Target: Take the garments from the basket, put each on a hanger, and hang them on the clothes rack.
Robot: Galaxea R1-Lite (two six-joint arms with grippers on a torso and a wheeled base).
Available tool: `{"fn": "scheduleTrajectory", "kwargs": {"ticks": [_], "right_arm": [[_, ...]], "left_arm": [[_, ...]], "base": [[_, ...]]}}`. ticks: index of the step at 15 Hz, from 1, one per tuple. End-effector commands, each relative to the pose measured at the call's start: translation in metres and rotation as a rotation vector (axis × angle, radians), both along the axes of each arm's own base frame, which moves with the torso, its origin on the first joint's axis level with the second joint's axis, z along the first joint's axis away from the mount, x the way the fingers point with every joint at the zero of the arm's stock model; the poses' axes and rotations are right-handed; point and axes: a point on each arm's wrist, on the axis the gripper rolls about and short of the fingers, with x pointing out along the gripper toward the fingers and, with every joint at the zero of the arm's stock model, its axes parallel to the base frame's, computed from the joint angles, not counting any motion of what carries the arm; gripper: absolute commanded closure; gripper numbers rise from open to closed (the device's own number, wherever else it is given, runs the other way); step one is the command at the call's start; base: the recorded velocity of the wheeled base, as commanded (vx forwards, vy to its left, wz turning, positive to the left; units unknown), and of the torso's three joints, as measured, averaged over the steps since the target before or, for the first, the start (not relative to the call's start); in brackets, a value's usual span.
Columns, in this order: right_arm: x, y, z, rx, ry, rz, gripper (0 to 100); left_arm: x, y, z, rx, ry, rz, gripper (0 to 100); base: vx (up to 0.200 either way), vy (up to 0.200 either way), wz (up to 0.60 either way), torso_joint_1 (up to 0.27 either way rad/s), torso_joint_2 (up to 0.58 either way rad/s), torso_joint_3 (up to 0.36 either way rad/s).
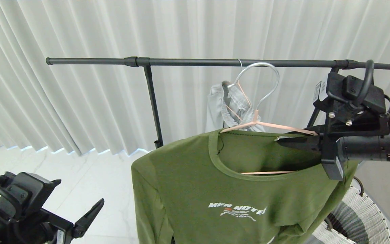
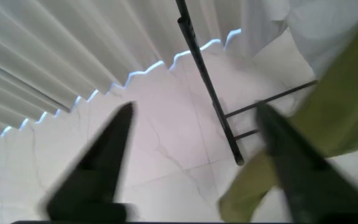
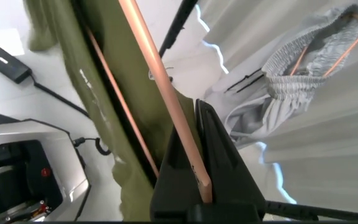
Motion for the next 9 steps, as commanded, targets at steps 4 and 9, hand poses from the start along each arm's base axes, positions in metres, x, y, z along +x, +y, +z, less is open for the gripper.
{"fn": "scheduleTrajectory", "kwargs": {"ticks": [4,9], "right_arm": [[0.006,-0.01,-0.003,-0.022,0.027,-0.099,100],[-0.018,-0.036,-0.003,-0.024,0.188,-0.401,100]], "left_arm": [[-0.002,0.0,0.01,-0.012,-0.059,-0.001,0],[0.001,0.0,0.014,-0.012,-0.074,0.009,0]], "base": [[0.0,0.0,0.0,0.0,0.0,0.0],[0.0,0.0,0.0,0.0,0.0,0.0]]}}
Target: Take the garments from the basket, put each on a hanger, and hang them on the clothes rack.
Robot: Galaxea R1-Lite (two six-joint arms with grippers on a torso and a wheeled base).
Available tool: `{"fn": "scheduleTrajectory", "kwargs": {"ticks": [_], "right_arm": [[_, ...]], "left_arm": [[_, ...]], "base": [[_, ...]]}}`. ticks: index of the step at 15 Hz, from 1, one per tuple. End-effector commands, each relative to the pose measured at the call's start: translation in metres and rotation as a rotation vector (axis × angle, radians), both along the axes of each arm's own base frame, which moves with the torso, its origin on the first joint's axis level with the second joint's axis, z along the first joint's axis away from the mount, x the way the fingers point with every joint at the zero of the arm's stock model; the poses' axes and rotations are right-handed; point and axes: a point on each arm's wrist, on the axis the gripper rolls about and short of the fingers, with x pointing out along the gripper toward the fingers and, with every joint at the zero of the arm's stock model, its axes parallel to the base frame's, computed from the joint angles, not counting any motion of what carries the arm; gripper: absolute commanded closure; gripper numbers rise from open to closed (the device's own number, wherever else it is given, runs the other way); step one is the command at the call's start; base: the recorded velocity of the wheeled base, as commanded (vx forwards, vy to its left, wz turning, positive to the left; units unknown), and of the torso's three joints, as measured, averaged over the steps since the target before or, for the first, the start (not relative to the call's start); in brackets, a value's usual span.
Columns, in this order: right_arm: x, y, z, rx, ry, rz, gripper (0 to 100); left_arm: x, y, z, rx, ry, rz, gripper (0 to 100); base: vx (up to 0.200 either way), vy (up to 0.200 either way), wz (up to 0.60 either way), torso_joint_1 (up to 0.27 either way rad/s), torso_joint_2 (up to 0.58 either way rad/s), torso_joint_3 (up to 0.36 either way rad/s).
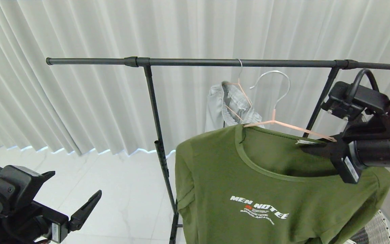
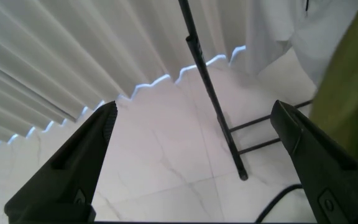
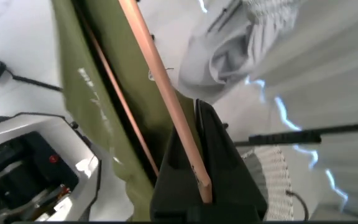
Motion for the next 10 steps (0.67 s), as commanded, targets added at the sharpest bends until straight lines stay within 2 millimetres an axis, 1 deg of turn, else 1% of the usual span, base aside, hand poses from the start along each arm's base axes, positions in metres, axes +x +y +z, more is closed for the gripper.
{"fn": "scheduleTrajectory", "kwargs": {"ticks": [1,3,4,5,8,10], "right_arm": [[-0.019,-0.019,0.006,0.019,0.035,-0.107,100],[-0.029,-0.033,0.005,0.005,0.086,-0.194,100],[-0.036,-0.044,0.004,0.002,0.124,-0.267,100],[-0.04,-0.051,0.003,0.012,0.147,-0.309,100],[-0.046,-0.066,0.0,0.036,0.153,-0.395,100],[-0.046,-0.071,-0.004,0.032,0.16,-0.434,100]], "left_arm": [[0.002,0.0,0.002,0.001,-0.006,0.011,0],[0.003,0.001,0.0,0.006,0.004,0.028,0],[0.003,0.001,0.0,0.007,0.007,0.028,0],[0.003,0.001,0.0,0.007,0.007,0.026,0],[0.004,0.0,0.003,0.013,-0.008,0.024,0],[0.003,0.001,0.003,0.057,-0.017,0.015,0]], "base": [[0.0,0.0,0.0,0.0,0.0,0.0],[0.0,0.0,0.0,0.0,0.0,0.0],[0.0,0.0,0.0,0.0,0.0,0.0],[0.0,0.0,0.0,0.0,0.0,0.0],[0.0,0.0,0.0,0.0,0.0,0.0],[0.0,0.0,0.0,0.0,0.0,0.0]]}}
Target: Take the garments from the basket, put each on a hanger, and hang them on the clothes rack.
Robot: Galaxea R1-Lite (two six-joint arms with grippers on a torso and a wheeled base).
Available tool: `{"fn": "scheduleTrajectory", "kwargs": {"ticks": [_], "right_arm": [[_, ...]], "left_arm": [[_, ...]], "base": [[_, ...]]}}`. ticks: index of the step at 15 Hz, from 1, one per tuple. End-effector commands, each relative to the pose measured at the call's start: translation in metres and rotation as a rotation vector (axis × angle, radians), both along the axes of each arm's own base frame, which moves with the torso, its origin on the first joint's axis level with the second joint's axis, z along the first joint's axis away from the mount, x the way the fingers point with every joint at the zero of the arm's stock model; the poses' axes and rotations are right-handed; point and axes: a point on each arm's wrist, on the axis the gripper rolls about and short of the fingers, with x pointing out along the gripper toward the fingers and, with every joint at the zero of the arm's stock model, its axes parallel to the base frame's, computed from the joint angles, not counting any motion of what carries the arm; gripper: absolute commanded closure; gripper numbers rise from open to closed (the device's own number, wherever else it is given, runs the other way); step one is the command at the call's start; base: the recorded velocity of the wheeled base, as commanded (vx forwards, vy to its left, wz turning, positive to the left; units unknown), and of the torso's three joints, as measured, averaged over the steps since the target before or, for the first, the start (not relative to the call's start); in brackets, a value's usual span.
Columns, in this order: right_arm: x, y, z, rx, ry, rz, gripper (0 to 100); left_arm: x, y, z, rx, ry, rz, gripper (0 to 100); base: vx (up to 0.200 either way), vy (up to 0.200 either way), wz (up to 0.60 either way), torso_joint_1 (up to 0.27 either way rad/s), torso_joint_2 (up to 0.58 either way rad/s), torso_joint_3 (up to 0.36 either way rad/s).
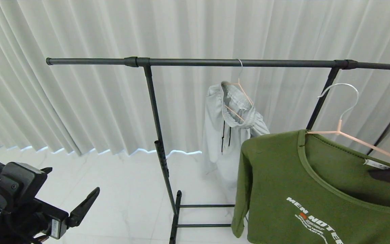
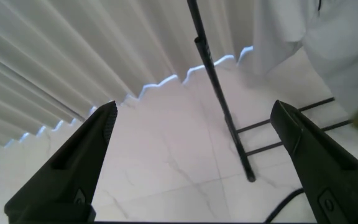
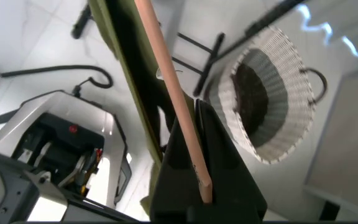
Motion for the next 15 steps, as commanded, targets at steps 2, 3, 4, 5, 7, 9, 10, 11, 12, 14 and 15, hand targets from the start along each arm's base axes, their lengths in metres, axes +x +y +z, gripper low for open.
{"fn": "scheduleTrajectory", "kwargs": {"ticks": [2,3,4,5,7,9,10,11,12,14,15], "right_arm": [[-0.006,-0.009,-0.003,0.002,-0.004,-0.039,100],[-0.008,-0.01,-0.004,0.002,-0.003,-0.039,100],[-0.009,-0.01,-0.005,0.002,-0.003,-0.039,100],[-0.011,-0.011,-0.006,0.001,-0.002,-0.04,100],[-0.013,-0.012,-0.008,0.0,0.001,-0.042,100],[-0.012,-0.014,-0.009,-0.001,0.002,-0.057,100],[-0.012,-0.015,-0.008,0.0,0.001,-0.068,100],[-0.012,-0.018,-0.008,0.0,0.0,-0.085,100],[-0.012,-0.02,-0.007,0.003,-0.006,-0.1,100],[-0.013,-0.025,-0.006,0.005,-0.013,-0.135,100],[-0.014,-0.027,-0.006,0.005,-0.017,-0.152,100]], "left_arm": [[-0.001,0.0,0.0,0.003,-0.002,-0.004,0],[-0.001,-0.001,0.0,0.002,-0.004,-0.01,0],[-0.001,0.0,0.001,0.002,-0.007,-0.012,0],[-0.002,-0.001,0.0,0.002,-0.007,-0.015,0],[-0.002,-0.001,0.001,0.002,-0.01,-0.017,0],[-0.002,-0.001,0.001,0.002,-0.008,-0.018,0],[-0.002,-0.001,0.001,0.002,-0.008,-0.018,0],[-0.002,-0.001,0.001,0.003,-0.009,-0.02,0],[-0.002,-0.001,0.0,0.003,-0.007,-0.02,0],[-0.002,-0.001,0.0,0.003,-0.006,-0.022,0],[-0.002,-0.001,0.0,0.004,-0.003,-0.022,0]], "base": [[0.0,0.0,0.0,0.0,0.0,0.0],[0.0,0.0,0.0,0.0,0.0,0.0],[0.0,-0.2,0.0,-0.002,0.0,0.002],[0.0,-0.2,0.0,0.002,0.0,0.012],[0.0,-0.2,0.0,0.0,0.0,0.007],[0.0,-0.2,0.0,0.017,0.0,0.0],[0.0,-0.2,0.0,-0.007,0.0,0.002],[0.0,-0.2,0.0,-0.002,0.01,0.002],[0.0,-0.2,0.0,0.007,0.01,0.002],[0.0,0.0,0.0,0.0,0.0,0.0],[0.0,0.0,0.0,0.0,0.0,0.0]]}}
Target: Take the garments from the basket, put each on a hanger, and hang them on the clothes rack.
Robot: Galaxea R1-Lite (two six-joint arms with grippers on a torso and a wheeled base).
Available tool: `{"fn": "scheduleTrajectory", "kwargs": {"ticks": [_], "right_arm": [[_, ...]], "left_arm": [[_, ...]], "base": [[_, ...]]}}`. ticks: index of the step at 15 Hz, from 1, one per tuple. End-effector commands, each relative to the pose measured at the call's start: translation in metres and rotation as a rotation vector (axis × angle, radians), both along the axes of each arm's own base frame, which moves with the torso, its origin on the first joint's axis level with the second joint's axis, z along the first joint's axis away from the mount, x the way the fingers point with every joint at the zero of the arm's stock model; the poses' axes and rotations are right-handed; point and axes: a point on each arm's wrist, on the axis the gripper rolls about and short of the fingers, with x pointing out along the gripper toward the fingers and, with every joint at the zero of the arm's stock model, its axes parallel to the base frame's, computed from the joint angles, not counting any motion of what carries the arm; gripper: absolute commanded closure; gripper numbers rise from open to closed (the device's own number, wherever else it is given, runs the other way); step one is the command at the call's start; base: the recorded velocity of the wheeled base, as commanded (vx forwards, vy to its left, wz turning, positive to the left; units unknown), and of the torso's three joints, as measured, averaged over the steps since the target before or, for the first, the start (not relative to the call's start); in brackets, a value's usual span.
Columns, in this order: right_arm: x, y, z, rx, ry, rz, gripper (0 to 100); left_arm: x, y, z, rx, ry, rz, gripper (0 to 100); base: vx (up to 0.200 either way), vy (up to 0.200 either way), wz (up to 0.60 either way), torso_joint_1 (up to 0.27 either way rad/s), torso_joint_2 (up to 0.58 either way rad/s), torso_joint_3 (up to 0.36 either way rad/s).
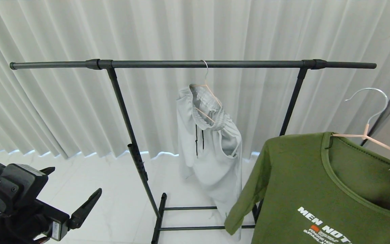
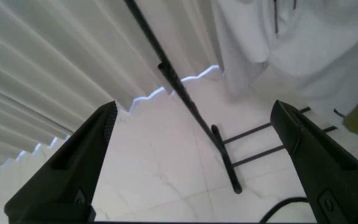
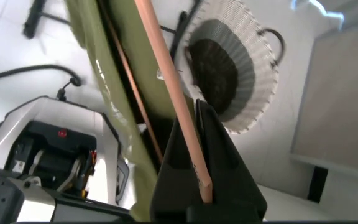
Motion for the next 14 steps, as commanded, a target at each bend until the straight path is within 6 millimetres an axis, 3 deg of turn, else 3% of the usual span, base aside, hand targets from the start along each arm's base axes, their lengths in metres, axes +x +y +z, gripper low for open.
{"fn": "scheduleTrajectory", "kwargs": {"ticks": [1,9,14], "right_arm": [[-0.001,-0.004,0.0,-0.002,0.0,-0.033,100],[0.008,-0.008,0.006,0.009,-0.069,-0.093,100],[0.011,-0.007,0.01,0.034,-0.11,-0.076,100]], "left_arm": [[0.0,0.0,-0.002,0.002,0.01,0.002,0],[0.002,0.0,0.0,0.028,0.002,-0.002,0],[0.002,0.0,0.0,0.023,0.001,-0.004,0]], "base": [[0.0,0.0,0.0,0.0,0.0,0.0],[0.0,0.0,0.0,0.0,0.0,0.0],[0.2,0.0,0.0,-0.002,0.0,0.003]]}}
